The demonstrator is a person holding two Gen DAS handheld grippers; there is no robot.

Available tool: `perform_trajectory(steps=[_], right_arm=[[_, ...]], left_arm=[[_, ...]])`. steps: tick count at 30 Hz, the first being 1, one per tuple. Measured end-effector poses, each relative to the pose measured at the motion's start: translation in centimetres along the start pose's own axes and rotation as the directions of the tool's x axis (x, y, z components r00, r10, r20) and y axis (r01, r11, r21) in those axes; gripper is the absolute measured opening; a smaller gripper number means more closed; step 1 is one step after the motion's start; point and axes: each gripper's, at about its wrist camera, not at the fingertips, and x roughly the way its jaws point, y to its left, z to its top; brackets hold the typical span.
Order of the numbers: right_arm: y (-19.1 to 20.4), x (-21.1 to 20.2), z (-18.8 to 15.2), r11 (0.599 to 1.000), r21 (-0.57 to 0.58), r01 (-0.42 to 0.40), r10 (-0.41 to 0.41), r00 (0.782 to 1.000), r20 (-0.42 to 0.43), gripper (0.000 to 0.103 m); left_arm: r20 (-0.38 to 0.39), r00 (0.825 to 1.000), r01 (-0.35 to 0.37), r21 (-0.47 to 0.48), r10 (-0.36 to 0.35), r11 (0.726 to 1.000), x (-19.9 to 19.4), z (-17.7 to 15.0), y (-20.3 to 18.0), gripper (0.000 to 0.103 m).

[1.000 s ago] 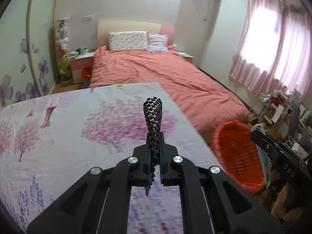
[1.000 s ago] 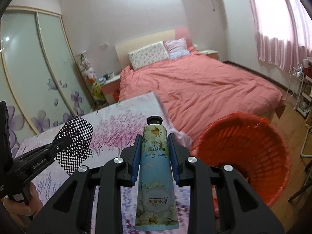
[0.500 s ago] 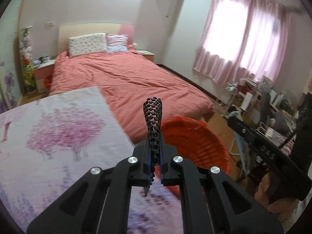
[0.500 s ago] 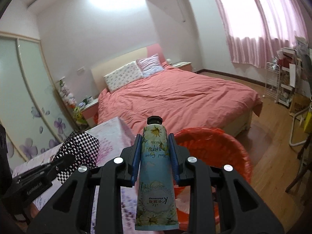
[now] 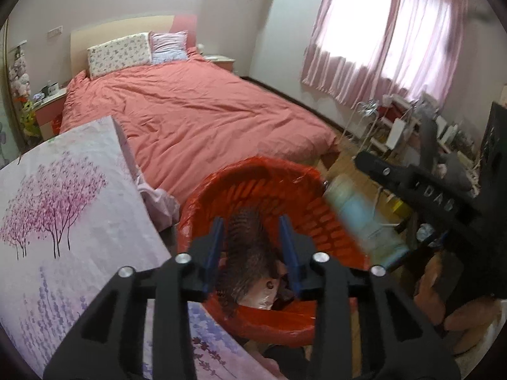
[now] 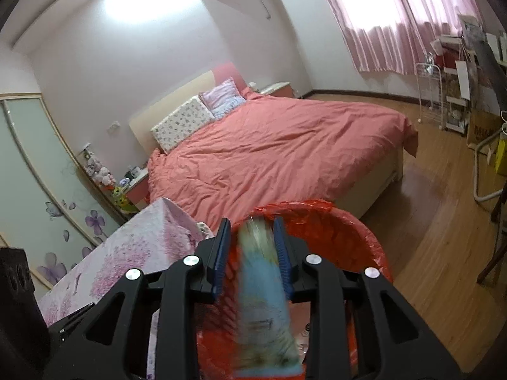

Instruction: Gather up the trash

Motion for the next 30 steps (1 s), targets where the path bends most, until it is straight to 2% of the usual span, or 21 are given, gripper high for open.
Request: perform_trajectory(steps=[7,13,15,19,22,27,30], right_arm=[[0.4,-2.5,-1.1,0.998,-0.042,0.055,-0.054,0.998,0.032,0.064],[3.4,-7.6,-2.9,0.979,-0.159,0.131,-0.106,0.982,0.156,0.094],[4.7,-9.4,-4.1,0.968,-0.195,0.159,-0.122,0.974,0.191,0.097],[6.5,-11.7,-6.5,0.95,-0.246,0.192,-0.142,0.968,0.207,0.101],[7.2,-13.0,-8.1,0.945,-0.258,0.203,-0.153,0.968,0.199,0.101],[8.1,-15.9,-10.5,0.951,-0.257,0.172,-0.117,0.97,0.213,0.101],[8.9,-16.8,-11.3,0.945,-0.271,0.185,-0.125,0.966,0.225,0.101]], left_arm=[[0.009,0.997,-0.083,-0.021,0.083,0.996,-1.7,-1.2,2.7,0.044],[0.112,0.98,-0.166,-0.016,0.167,0.986,-8.7,-3.8,4.6,0.06],[0.144,0.97,-0.192,-0.033,0.195,0.981,-11.1,-5.0,5.2,0.065],[0.2,0.942,-0.26,-0.069,0.269,0.963,-15.9,-8.1,6.0,0.086],[0.236,0.915,-0.316,-0.09,0.328,0.944,-19.3,-11.2,6.4,0.096],[0.253,0.87,-0.399,-0.141,0.423,0.906,-22.9,-15.1,6.8,0.099],[0.251,0.839,-0.447,-0.186,0.483,0.875,-24.6,-17.0,7.0,0.099]])
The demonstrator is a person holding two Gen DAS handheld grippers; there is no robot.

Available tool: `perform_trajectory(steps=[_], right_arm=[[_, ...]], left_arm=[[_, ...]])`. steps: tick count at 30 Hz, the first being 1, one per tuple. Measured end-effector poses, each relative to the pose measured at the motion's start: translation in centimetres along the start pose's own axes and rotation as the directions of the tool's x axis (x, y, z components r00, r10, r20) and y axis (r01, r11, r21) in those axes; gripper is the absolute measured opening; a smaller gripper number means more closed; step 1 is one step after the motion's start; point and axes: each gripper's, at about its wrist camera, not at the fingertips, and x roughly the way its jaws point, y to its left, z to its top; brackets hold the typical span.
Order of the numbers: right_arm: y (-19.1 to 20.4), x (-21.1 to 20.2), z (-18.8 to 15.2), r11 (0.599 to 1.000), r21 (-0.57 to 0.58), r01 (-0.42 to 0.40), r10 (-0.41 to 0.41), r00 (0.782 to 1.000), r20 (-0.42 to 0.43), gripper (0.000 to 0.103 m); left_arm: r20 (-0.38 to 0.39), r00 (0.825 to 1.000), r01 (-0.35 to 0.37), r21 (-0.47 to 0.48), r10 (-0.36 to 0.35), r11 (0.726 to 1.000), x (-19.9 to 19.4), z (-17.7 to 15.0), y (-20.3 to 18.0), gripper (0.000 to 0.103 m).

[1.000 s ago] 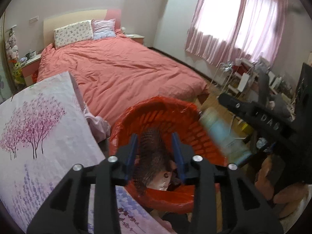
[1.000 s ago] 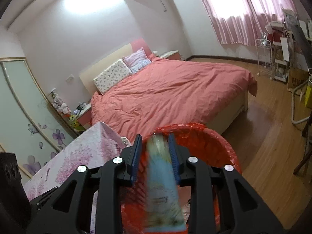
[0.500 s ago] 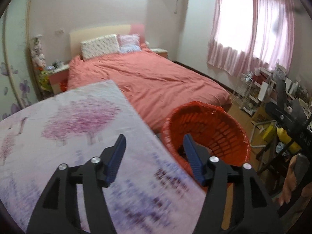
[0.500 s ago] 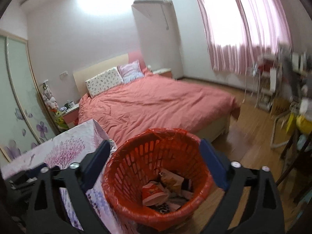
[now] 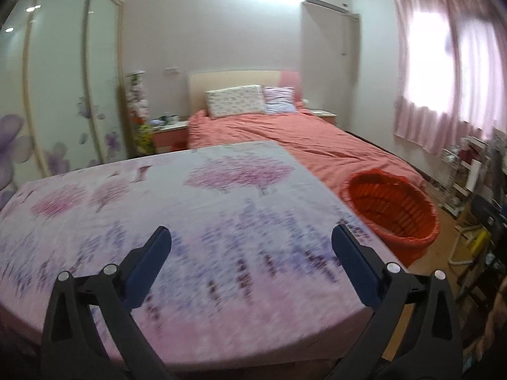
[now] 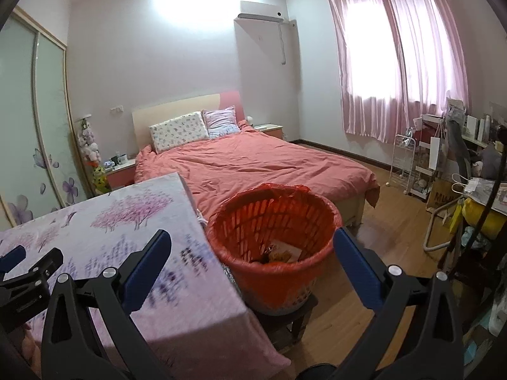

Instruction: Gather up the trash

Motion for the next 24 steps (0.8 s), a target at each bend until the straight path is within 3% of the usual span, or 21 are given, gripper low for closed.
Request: perform_trajectory(steps=[10,24], right_arm=[[2.3,-1.8,-1.2,0.993,-0.046,0.104,-0.104,0.995,0.0,0.101],[2.8,-2.0,-3.2,0.985,-0.07,0.158,-0.165,0.979,-0.116,0.101]], left_arm=[[0.0,0.997,-0.078,-0.057,0.079,0.995,-3.2,-2.6,2.1,0.099],[-0.049,0.998,-0.052,-0.071,0.049,0.996,-4.0,-4.2,1.9,0.099]])
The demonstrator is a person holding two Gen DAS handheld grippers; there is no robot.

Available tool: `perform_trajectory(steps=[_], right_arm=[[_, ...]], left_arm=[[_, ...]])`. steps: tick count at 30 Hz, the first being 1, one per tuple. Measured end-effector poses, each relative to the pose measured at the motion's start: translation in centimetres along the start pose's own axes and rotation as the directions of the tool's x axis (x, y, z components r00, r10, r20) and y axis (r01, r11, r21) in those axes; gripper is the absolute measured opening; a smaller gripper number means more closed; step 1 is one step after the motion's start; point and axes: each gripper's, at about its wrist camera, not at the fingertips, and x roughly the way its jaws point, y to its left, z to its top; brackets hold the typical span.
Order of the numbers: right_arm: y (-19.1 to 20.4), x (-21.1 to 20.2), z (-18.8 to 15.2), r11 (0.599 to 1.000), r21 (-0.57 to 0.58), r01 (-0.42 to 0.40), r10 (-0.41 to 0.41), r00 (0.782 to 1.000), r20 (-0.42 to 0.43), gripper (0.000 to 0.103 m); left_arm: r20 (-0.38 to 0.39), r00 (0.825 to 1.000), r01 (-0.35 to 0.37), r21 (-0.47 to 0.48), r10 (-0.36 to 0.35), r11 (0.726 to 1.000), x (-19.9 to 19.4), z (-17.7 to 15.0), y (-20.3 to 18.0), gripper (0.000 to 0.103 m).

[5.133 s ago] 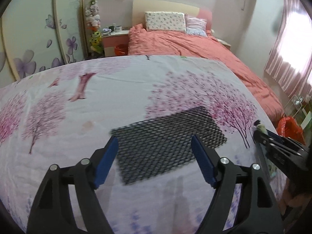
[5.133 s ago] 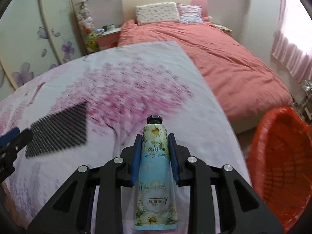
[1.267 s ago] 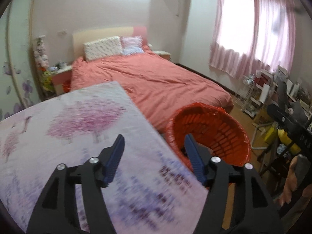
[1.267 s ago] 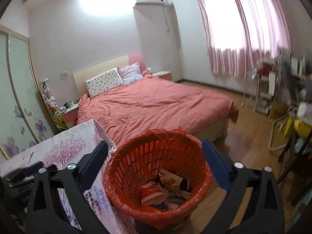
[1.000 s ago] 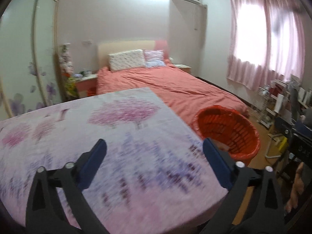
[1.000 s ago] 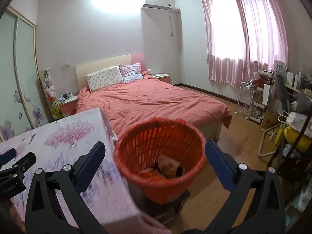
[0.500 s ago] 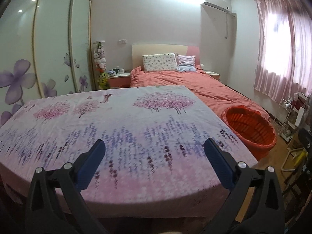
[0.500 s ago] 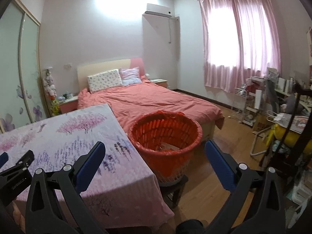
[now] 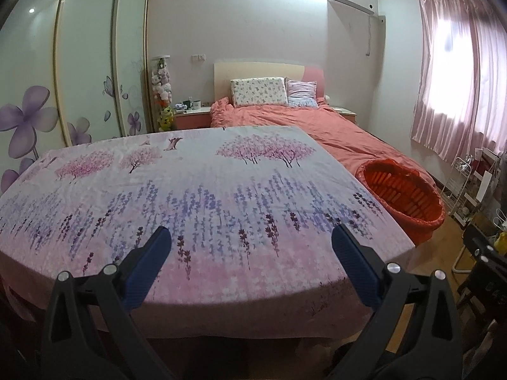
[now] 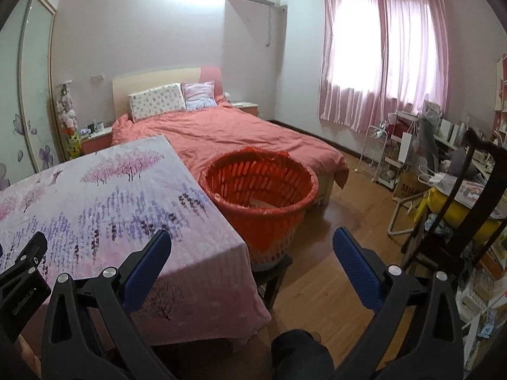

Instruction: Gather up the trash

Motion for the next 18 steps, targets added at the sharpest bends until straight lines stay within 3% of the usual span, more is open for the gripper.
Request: perform_trajectory(steps=[11,18], right_arm=[[0.24,-0.96,-0.71,0.998,-0.006,0.067,-0.067,0.998,0.017,0.101],[0.31,-0.93,-0.83,0.998,-0.008,0.056,-0.056,0.998,0.004,0.101]], left_arm=[[-0.034,0.999,-0.001,-0.026,0.0,1.0,-0.04,-0.42,0.22,0.099],[-0.041,0.999,-0.001,-0.029,0.0,1.0,-0.19,-0.44,0.2,0.099]])
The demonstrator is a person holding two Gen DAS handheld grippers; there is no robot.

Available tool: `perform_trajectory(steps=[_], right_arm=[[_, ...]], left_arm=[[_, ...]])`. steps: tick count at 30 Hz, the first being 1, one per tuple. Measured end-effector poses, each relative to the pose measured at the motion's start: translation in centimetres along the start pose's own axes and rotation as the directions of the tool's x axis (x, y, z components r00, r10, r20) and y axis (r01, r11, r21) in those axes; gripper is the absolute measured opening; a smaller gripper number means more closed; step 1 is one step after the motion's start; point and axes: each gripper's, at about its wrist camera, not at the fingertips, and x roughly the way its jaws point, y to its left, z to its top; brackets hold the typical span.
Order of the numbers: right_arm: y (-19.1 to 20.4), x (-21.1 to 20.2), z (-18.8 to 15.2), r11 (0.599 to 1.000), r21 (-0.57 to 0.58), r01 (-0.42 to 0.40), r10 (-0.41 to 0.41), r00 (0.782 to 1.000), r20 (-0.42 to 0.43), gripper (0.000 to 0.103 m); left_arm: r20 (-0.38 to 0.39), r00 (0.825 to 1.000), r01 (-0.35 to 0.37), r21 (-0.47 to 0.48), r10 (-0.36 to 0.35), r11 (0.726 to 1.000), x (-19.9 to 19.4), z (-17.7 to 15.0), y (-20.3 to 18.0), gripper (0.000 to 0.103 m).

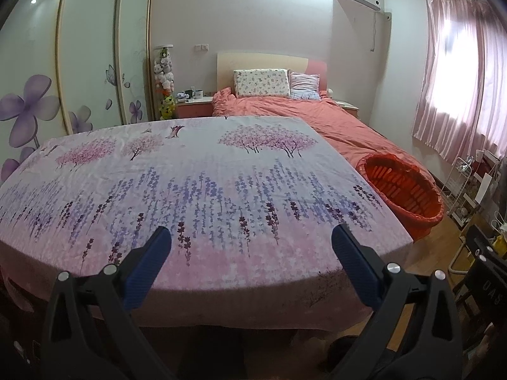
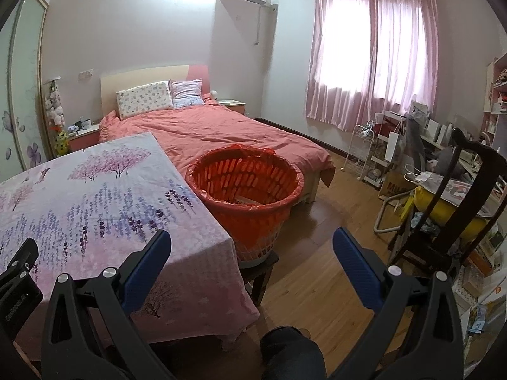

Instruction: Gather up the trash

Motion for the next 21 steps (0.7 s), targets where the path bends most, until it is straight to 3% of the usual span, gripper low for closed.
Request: perform_trajectory(steps=[21], right_arm=[[-1.0,-0.6,0.5,0.999,0.021,-0.026,0.026,1.0,0.013,0.101]], left_arm=[[0.064,0.997,0.037,0.018,-0.038,0.999,-2.2,0.8,-0.9,0.099]])
